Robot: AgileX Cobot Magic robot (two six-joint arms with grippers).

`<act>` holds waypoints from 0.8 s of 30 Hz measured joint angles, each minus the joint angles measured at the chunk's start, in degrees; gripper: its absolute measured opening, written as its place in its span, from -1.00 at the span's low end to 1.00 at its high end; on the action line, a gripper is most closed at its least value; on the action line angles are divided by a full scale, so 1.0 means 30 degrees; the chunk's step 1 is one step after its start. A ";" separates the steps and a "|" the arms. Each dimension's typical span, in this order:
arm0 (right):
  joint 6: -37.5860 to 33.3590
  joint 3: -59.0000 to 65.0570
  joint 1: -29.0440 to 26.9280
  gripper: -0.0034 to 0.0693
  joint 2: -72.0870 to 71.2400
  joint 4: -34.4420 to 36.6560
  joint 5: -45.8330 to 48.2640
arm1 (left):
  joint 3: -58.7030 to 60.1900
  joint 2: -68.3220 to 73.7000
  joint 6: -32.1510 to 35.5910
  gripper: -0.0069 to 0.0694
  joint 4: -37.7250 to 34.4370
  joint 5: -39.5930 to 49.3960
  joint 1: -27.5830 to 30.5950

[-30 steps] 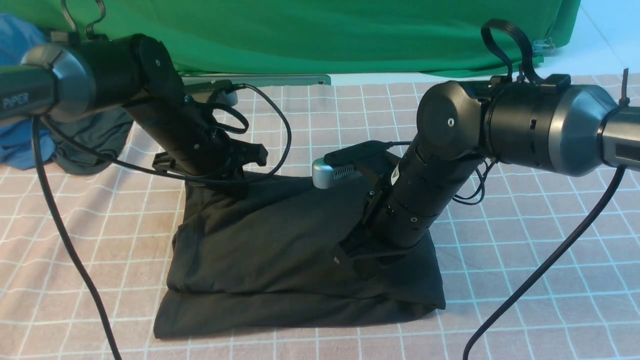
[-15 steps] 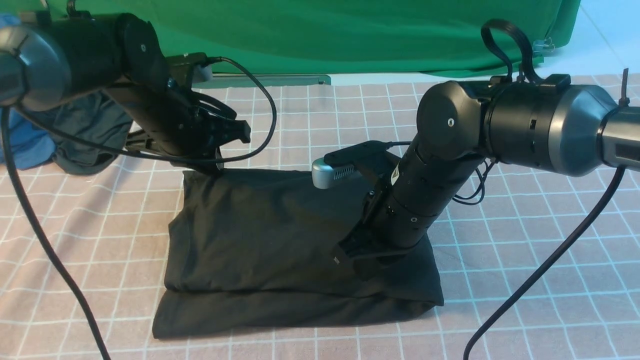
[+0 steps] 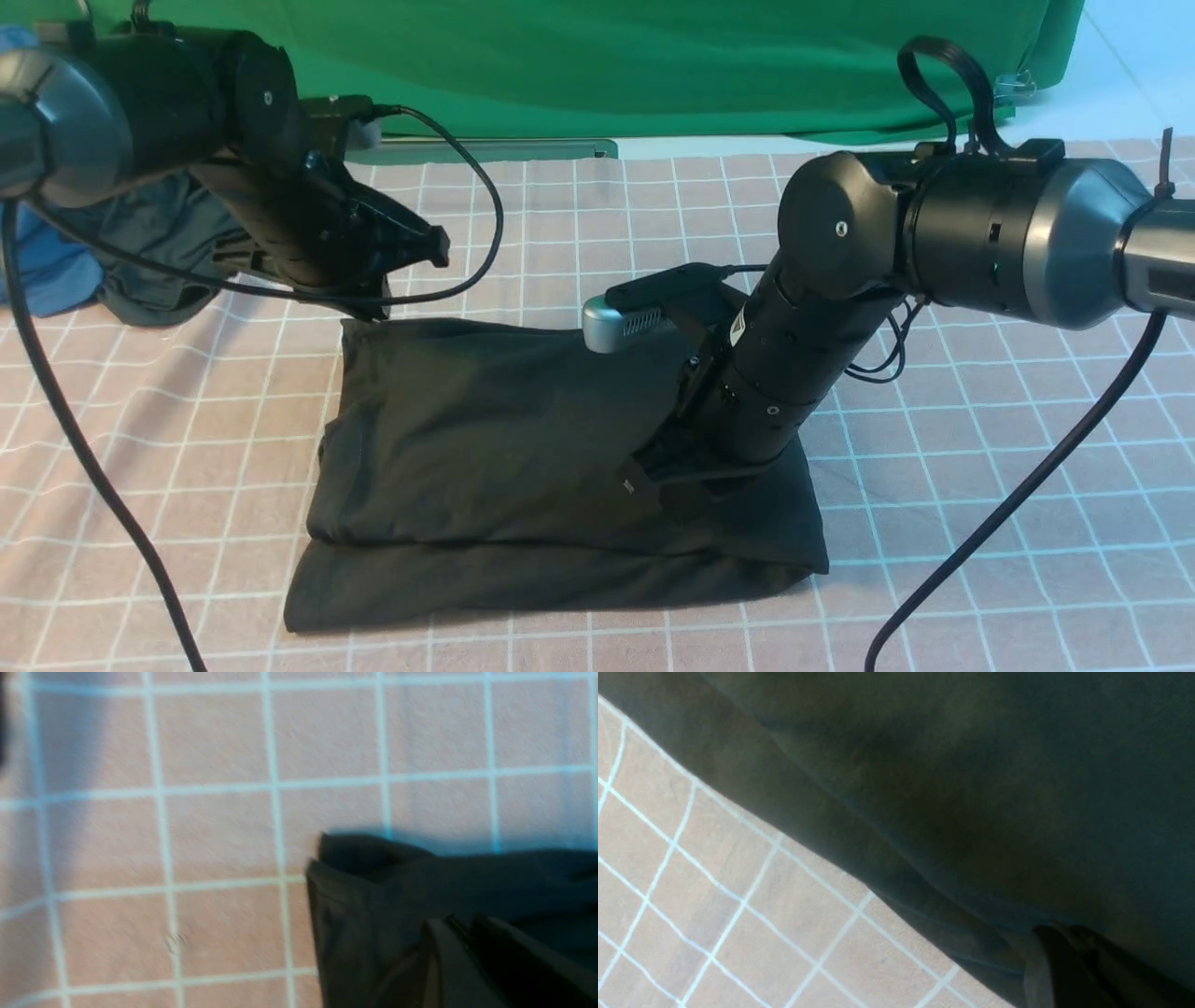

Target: Fold a long-sleeved shirt over a pink coffee tablecloth.

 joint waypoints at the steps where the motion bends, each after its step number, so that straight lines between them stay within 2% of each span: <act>1: 0.0000 0.0000 0.0000 -0.77 0.0000 0.0000 0.0000 | 0.0000 0.0000 -0.0199 -0.57 0.0240 -0.0129 0.0000; 6: 0.0000 -0.0621 0.0000 -0.77 -0.0100 -0.0641 0.0660 | 0.0000 -0.0692 -0.1107 -0.50 -0.0079 0.1386 0.0000; 10: 0.0021 -0.1280 0.0000 -0.77 -0.0647 -0.1555 0.1178 | 0.0561 -0.1972 -0.0397 -0.57 -0.3352 0.2152 -0.0052; 15: 0.0756 -0.1331 0.0000 -0.77 -0.1036 -0.3338 0.1736 | 0.3395 -0.3948 0.0867 -0.76 -0.5719 0.1181 -0.1078; 20: 0.1686 -0.0881 -0.0020 -0.77 -0.0907 -0.4043 0.1574 | 0.7389 -0.4613 0.0919 -0.79 -0.6585 -0.1294 -0.2416; 24: 0.1901 0.0759 -0.0039 -0.77 -0.0433 -0.4105 0.0290 | 1.0179 -0.4613 0.0842 -0.79 -0.7240 -0.3280 -0.2705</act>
